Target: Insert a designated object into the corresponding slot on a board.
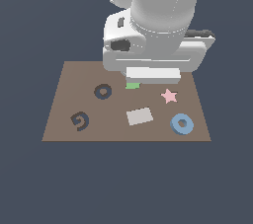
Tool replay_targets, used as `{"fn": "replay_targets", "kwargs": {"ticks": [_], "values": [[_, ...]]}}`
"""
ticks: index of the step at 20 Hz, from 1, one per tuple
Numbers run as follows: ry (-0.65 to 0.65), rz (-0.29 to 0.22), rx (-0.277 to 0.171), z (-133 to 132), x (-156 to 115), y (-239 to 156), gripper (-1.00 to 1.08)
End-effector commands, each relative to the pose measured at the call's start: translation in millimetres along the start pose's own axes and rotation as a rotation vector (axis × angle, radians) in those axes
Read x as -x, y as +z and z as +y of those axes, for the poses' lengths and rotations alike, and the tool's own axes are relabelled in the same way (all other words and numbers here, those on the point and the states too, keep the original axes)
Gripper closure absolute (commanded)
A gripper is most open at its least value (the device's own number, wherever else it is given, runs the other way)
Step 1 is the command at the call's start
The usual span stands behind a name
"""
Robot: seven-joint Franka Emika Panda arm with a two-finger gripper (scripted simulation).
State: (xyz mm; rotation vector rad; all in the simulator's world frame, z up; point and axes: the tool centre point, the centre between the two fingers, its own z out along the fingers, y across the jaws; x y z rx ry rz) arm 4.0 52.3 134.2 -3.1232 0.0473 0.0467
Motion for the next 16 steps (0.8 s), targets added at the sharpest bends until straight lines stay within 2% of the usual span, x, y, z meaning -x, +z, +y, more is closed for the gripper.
{"fn": "replay_targets", "kwargs": {"ticks": [1,16], "values": [[0.010,0.003,0.001,-12.2,-8.2,8.8,-0.92],[0.081,0.024,0.012,-88.6,-72.8,65.8,-0.92]]}}
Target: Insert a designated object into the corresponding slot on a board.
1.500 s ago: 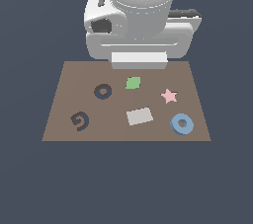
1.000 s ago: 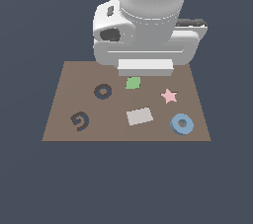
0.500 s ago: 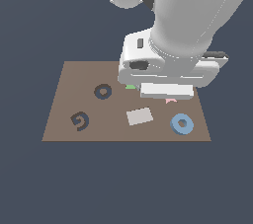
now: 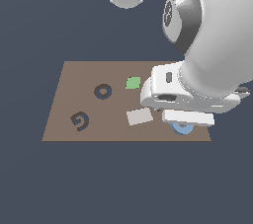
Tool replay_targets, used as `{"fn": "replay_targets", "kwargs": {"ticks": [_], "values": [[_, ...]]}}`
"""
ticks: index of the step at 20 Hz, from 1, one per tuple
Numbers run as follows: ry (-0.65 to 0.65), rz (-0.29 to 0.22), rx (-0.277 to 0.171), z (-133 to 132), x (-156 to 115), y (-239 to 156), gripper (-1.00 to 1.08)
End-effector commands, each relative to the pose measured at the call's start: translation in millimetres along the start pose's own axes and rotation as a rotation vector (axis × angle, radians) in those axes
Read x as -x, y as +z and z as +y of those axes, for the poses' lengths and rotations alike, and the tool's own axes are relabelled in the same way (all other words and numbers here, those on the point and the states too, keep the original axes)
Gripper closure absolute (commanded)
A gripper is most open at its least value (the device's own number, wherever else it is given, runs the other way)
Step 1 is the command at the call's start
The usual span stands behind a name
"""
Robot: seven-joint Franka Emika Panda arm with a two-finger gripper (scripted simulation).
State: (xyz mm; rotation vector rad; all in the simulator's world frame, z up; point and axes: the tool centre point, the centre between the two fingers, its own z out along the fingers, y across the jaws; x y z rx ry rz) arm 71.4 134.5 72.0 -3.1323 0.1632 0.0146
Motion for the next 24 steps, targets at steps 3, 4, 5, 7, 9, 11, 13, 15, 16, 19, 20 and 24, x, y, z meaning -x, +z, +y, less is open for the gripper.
{"fn": "replay_targets", "kwargs": {"ticks": [3,4,5,7,9,11,13,15,16,19,20,24], "values": [[0.016,0.005,0.002,-15.2,-13.4,10.8,-0.92],[0.018,0.006,0.003,-17.6,-15.6,12.6,-0.92],[0.020,0.007,0.003,-19.9,-17.6,14.2,-0.92],[0.024,0.008,0.003,-23.7,-21.0,16.9,-0.92],[0.026,0.008,0.004,-26.7,-23.8,19.0,-0.92],[0.029,0.009,0.004,-28.8,-25.9,20.4,-0.92],[0.030,0.009,0.004,-30.2,-27.4,21.4,-0.92],[0.031,0.010,0.004,-30.9,-28.2,21.8,-0.92],[0.031,0.010,0.004,-31.2,-28.4,22.0,-0.92],[0.031,0.010,0.004,-30.6,-28.0,22.1,-0.92],[0.031,0.010,0.004,-30.6,-28.1,23.3,-0.92],[0.031,0.010,0.004,-30.9,-28.5,35.5,-0.92]]}}
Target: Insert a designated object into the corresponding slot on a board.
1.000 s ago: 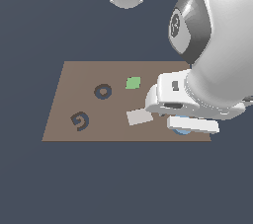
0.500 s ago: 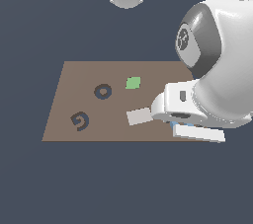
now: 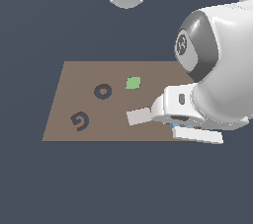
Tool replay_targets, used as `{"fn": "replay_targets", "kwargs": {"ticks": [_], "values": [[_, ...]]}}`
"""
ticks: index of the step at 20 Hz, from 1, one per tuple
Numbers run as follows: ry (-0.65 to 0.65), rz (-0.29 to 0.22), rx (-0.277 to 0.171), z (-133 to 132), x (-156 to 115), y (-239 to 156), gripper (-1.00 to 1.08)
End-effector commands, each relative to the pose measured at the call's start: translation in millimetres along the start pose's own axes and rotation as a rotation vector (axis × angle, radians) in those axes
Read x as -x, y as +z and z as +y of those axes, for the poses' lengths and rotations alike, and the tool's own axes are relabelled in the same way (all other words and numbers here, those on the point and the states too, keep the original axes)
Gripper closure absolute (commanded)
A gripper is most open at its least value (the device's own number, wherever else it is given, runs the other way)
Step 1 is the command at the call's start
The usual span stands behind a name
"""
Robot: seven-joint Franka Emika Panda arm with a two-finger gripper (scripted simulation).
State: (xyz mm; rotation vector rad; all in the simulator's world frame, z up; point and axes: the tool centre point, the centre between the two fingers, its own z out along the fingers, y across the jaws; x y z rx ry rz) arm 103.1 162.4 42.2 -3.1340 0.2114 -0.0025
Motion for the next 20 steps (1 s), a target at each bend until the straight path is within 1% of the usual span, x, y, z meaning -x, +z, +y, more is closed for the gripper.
{"fn": "replay_targets", "kwargs": {"ticks": [1,4,5,20], "values": [[0.000,-0.002,0.001,0.0,0.4,8.6,-0.92],[0.000,-0.002,0.001,-0.1,0.4,12.3,-0.92],[0.000,-0.002,0.001,-0.1,0.4,12.3,1.08],[-0.005,-0.001,0.000,1.2,1.5,11.5,1.08]]}}
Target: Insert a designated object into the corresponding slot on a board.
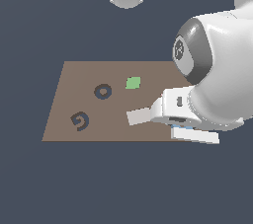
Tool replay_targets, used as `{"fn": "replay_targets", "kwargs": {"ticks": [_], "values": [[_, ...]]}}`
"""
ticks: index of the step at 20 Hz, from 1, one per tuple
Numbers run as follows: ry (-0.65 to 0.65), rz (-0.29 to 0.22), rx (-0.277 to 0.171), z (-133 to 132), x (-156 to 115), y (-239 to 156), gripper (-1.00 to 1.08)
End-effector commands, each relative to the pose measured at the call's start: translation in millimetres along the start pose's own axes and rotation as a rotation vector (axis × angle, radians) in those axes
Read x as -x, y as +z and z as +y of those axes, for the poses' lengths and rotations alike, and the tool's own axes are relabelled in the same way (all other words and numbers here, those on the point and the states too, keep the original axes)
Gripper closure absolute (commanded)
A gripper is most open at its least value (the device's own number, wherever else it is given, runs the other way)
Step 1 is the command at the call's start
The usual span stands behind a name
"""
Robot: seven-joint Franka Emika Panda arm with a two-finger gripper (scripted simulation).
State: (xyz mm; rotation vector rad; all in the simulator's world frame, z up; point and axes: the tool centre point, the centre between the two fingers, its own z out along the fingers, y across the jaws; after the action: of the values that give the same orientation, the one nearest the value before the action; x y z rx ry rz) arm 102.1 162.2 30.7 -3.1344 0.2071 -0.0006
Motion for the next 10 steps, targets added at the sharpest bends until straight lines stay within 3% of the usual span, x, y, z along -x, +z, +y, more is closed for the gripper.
{"fn": "replay_targets", "kwargs": {"ticks": [1,10], "values": [[-0.004,0.000,0.000,1.6,1.2,0.0,1.08],[-0.059,0.000,0.000,17.7,14.7,-0.8,1.08]]}}
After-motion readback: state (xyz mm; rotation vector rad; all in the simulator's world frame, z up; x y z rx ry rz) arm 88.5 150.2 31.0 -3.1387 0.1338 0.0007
